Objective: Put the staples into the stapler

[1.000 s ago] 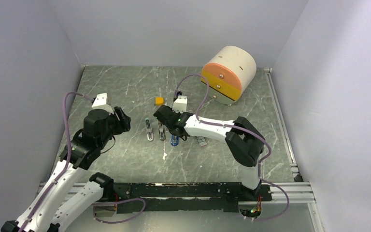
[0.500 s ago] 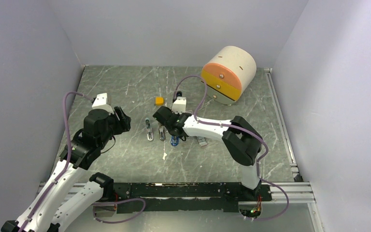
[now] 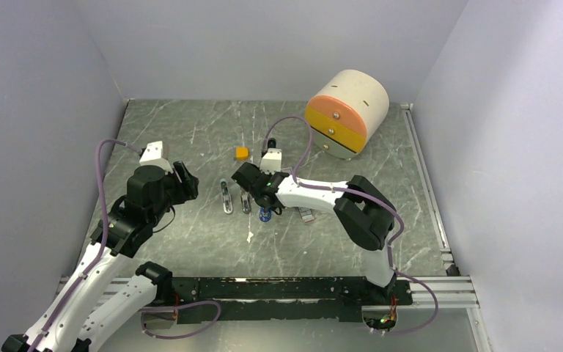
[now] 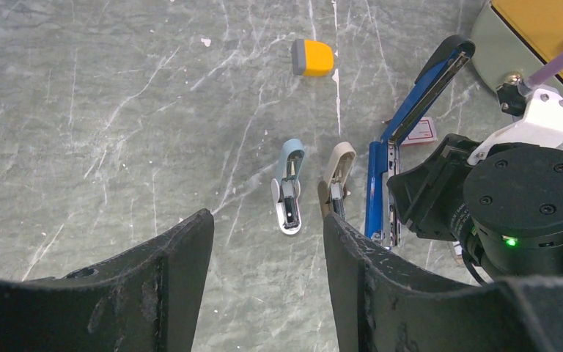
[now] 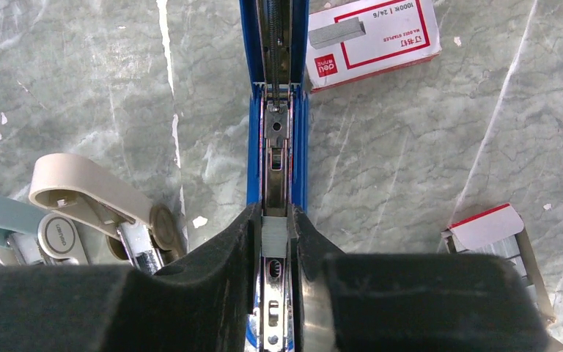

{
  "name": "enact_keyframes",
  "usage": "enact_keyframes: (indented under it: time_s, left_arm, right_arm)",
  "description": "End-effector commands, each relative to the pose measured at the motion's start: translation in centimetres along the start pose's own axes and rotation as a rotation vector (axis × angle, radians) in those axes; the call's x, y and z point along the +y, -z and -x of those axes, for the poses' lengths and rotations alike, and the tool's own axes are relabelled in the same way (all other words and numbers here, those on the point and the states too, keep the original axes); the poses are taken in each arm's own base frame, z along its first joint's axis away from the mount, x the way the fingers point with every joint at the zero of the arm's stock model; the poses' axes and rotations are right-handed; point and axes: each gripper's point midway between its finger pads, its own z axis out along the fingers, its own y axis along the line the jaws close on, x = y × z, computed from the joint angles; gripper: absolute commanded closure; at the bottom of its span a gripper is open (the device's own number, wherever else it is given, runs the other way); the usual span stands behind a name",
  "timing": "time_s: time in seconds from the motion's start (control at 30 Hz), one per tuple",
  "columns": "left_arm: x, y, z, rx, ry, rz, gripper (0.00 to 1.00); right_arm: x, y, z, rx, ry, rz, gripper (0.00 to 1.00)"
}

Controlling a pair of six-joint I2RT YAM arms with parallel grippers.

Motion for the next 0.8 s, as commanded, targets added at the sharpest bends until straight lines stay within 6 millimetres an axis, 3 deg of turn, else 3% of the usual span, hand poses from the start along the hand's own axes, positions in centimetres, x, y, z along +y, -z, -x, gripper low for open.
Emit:
enact_keyframes:
  time_s: [0.0, 0.17, 0.37, 0.6, 0.77]
  left_arm:
    - [-0.1, 0.2, 0.1, -0.003, -0.016, -0.010, 0.38]
    - [-0.1, 0.2, 0.1, -0.002, -0.014, -0.008, 0.38]
    - [-0.2, 0.2, 0.1, 0.001, -0.006, -0.009, 0.38]
    - [-0.7, 0.6, 0.5, -0.016, 0.009, -0.042, 0.38]
    - [-3.3, 0.9, 1.5, -0.035, 0.044, -0.165, 0.37]
  right_arm:
    - [-0.3, -0.4, 0.1, -0.012, 0.001, -0.016, 0.75]
    - [0.1, 0.5, 1.1, -0.025, -0.014, 0.017, 0.65]
    - [0.1, 3.1, 3.4, -0.059, -0.023, 0.088, 0.61]
    - [-5.3, 5.2, 3.5, -0.046, -0.024, 0.077, 0.62]
    - [-9.7, 4.8, 1.4, 0.045, 0.014, 0.060, 0.62]
